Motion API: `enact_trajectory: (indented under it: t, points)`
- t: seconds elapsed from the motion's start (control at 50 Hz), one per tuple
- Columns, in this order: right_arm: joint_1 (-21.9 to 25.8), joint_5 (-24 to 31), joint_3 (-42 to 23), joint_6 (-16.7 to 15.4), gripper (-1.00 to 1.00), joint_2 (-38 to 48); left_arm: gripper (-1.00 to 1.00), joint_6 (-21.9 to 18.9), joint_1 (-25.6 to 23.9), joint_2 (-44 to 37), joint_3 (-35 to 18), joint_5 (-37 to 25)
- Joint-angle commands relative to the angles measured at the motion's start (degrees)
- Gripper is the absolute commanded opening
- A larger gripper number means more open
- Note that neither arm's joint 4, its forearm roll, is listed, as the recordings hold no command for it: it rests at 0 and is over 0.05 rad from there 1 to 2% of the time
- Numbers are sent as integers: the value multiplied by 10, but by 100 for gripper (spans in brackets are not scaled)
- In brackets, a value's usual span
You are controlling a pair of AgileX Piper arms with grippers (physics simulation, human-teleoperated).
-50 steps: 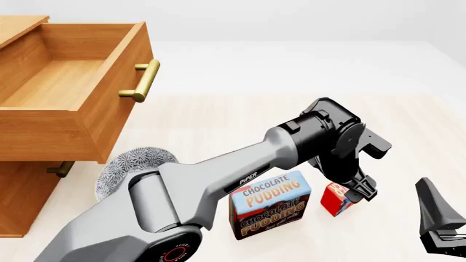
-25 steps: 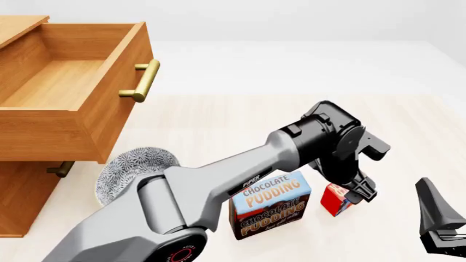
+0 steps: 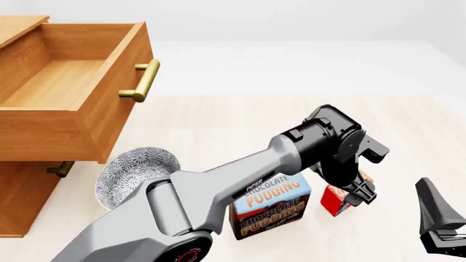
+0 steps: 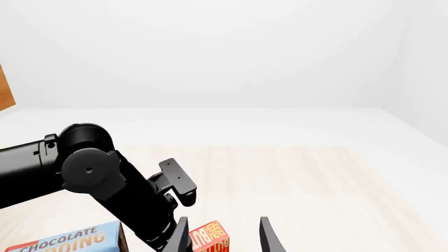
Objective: Put the butter at the back in the top drawer of the cabinet and close it.
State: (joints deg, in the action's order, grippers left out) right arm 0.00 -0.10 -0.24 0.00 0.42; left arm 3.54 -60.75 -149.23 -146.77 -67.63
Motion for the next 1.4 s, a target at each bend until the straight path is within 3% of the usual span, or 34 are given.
enact_trajectory:
  t: [0.02,0.2,0.42,1.4]
  points:
    - [0,0,0,0,100,0,100,1,1,-2,-3,-1]
    - [0,0,0,0,100,0,100,-1,5,-3,5,5]
    - [0,0,0,0,100,0,100,5,2,-29,-40,-16]
    - [0,0,0,0,100,0,100,23,0,-64,-54,-16]
